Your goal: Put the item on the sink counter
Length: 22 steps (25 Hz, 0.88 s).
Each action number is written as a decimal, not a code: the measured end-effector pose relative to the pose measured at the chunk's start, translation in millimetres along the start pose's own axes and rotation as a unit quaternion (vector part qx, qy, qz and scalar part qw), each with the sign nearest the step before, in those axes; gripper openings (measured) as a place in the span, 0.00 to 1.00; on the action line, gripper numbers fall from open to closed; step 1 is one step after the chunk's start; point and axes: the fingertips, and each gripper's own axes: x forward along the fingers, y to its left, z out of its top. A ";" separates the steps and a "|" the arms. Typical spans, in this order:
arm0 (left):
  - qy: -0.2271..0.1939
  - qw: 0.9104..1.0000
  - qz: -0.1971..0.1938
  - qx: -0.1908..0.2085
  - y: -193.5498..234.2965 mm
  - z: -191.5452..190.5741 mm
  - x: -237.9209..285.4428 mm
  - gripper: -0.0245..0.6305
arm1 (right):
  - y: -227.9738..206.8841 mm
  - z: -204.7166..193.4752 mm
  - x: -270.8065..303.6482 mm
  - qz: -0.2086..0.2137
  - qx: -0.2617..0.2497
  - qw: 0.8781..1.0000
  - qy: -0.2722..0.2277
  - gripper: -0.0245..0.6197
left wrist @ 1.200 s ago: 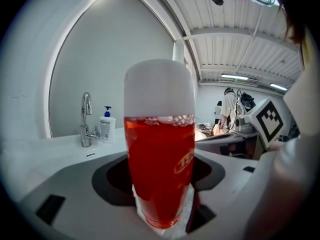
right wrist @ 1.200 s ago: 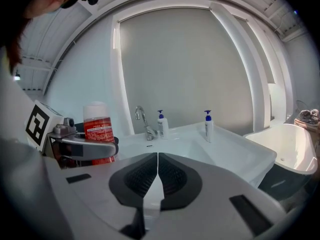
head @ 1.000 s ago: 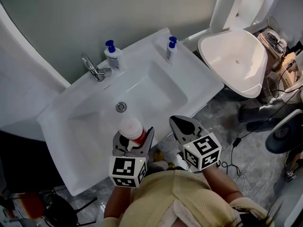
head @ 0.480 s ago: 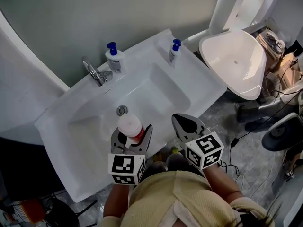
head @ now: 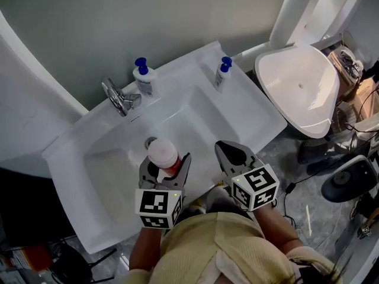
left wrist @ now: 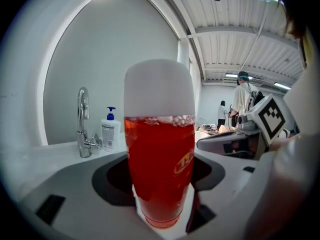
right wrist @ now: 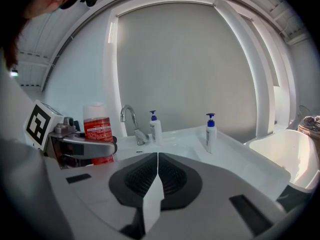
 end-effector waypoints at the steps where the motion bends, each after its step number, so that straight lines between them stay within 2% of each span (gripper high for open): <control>1: -0.001 1.000 0.003 -0.002 0.0 2.1 4.5 0.52 | -3.8 2.9 3.2 0.004 -0.002 1.000 0.000 0.08; 22: 0.008 1.000 0.024 -0.009 -2.3 33.0 125.6 0.52 | -86.5 25.2 56.2 0.055 -0.005 0.998 0.023 0.08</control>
